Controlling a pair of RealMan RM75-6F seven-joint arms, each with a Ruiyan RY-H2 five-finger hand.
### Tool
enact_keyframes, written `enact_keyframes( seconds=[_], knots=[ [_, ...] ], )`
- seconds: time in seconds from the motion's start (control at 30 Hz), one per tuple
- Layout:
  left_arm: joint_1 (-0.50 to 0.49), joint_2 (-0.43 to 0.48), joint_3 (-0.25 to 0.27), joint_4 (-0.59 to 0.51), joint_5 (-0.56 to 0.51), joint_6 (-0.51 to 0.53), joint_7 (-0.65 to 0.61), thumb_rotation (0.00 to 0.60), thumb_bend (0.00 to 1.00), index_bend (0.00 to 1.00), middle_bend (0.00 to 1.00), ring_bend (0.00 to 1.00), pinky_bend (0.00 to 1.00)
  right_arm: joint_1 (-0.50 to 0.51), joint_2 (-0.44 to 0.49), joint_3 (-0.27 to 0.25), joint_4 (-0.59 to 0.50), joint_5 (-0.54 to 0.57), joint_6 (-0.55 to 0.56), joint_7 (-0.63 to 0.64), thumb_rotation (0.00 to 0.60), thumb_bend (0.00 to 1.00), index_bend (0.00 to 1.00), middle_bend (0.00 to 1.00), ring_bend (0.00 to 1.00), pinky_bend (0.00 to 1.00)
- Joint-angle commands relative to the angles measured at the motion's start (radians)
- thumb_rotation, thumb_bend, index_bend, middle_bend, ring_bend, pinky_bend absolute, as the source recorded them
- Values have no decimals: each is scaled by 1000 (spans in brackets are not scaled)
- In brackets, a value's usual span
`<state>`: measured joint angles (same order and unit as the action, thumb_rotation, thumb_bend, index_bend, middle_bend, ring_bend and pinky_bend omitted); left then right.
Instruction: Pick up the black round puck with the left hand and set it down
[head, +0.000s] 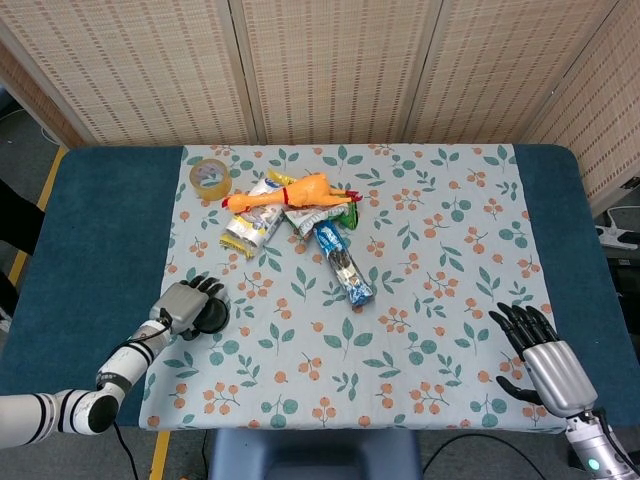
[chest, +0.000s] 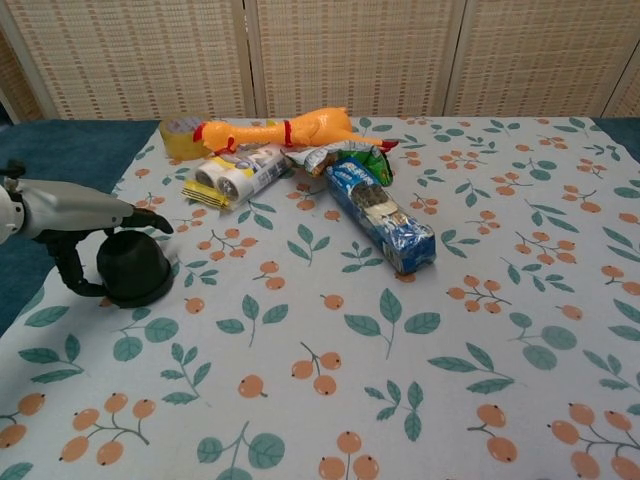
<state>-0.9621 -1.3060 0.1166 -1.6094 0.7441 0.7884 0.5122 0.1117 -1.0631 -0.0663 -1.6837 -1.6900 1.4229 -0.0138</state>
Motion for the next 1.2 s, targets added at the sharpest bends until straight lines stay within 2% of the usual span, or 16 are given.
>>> enact_keyframes(
  seconds=[0.03, 0.23, 0.37, 0.53, 0.7, 0.9, 1.07, 1.2],
  knots=[
    [10, 20, -11, -27, 35, 13, -15, 600, 299, 0, 0, 0, 180, 2, -1, -1, 0, 0, -4, -2, 600, 113, 0, 0, 0, 0],
    [30, 44, -4, -70, 87, 49, 3, 600, 300, 2, 0, 0, 168, 4, -2, -4, -1, -3, -11, -2, 600, 113, 0, 0, 0, 0],
    [48, 20, -9, -44, 111, 79, 9, 600, 298, 126, 0, 0, 165, 2, 2, -6, -4, -5, -7, 0, 600, 113, 0, 0, 0, 0],
    [64, 7, -17, -13, 133, 82, 6, 600, 293, 196, 0, 0, 166, -3, 5, -6, -6, -6, 3, 2, 600, 113, 0, 0, 0, 0],
    [78, -2, -25, 5, 155, 96, 8, 600, 299, 404, 0, 0, 169, -1, 3, -7, -4, -6, -5, -2, 600, 113, 0, 0, 0, 0],
    [106, -4, -46, 11, 220, 125, -30, 600, 310, 579, 13, 0, 182, 2, 2, -7, -5, -5, -12, -5, 600, 113, 0, 0, 0, 0],
    [128, 38, -82, -28, 287, 160, -94, 600, 312, 605, 44, 0, 194, 3, 2, -6, -5, -3, -13, -6, 600, 113, 0, 0, 0, 0],
    [137, 56, -97, -43, 301, 177, -114, 600, 310, 609, 45, 0, 195, 3, 2, -7, -5, -3, -14, -7, 600, 113, 0, 0, 0, 0]
  ],
)
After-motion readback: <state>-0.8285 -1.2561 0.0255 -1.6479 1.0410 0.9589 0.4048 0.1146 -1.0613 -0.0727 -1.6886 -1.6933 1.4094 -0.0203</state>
